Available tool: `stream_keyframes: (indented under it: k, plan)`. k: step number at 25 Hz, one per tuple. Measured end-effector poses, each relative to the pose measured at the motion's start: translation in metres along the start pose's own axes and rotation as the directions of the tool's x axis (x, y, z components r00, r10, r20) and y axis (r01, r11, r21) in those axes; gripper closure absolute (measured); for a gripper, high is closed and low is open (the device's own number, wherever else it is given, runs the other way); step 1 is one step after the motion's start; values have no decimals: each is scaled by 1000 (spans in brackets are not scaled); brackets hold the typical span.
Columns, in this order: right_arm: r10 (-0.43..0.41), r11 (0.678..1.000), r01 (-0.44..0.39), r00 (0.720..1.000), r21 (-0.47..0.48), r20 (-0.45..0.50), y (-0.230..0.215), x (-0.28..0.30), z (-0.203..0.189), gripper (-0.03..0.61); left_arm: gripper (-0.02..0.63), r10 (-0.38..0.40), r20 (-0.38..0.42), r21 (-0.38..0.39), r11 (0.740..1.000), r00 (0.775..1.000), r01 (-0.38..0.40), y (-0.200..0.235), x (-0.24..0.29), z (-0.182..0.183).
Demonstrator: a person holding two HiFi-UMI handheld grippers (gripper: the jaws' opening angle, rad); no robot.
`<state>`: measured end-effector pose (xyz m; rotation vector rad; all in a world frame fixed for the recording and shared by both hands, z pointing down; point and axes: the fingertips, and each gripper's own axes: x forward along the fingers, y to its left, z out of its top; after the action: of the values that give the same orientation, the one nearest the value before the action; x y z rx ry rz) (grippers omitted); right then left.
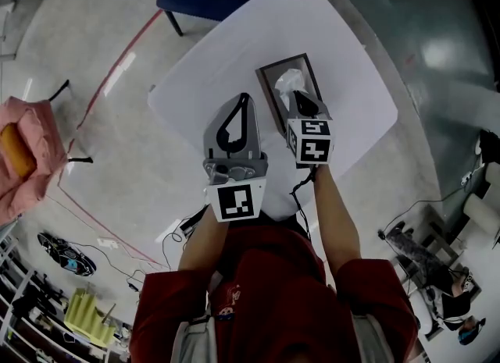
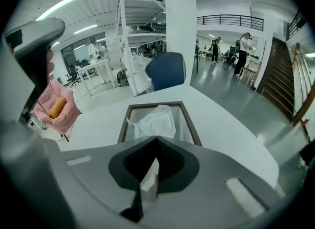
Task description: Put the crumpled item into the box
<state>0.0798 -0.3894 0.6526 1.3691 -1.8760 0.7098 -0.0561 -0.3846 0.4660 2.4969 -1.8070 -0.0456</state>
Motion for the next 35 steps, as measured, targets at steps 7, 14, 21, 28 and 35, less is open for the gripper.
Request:
stream_keyframes:
  k: [7,14,21,28,35]
  plan:
    - [4,1000,-5,994,-14,-106,-2,27,-8,575,611,16,6,-20,1000,1000,-16,10,10,-9]
    - [12,1000,-17,981,-25,-194,-2,50,-15,575,611,24,2,-30,999,1000,-24,15,15,-16]
    - [18,998,-35,950,-50,-311,2,60,-32,572,611,26,-8,-43,999,1000,-26,18,18,-25]
    - [33,998,-51,935,-42,-353,3,64,-34,560,611,21,-22,-49,999,1000,-22,18,20,-30]
    - [83,996,-84,931,15,-356,4,65,-33,525,611,19,-32,-47,999,999,-20,19,20,-34]
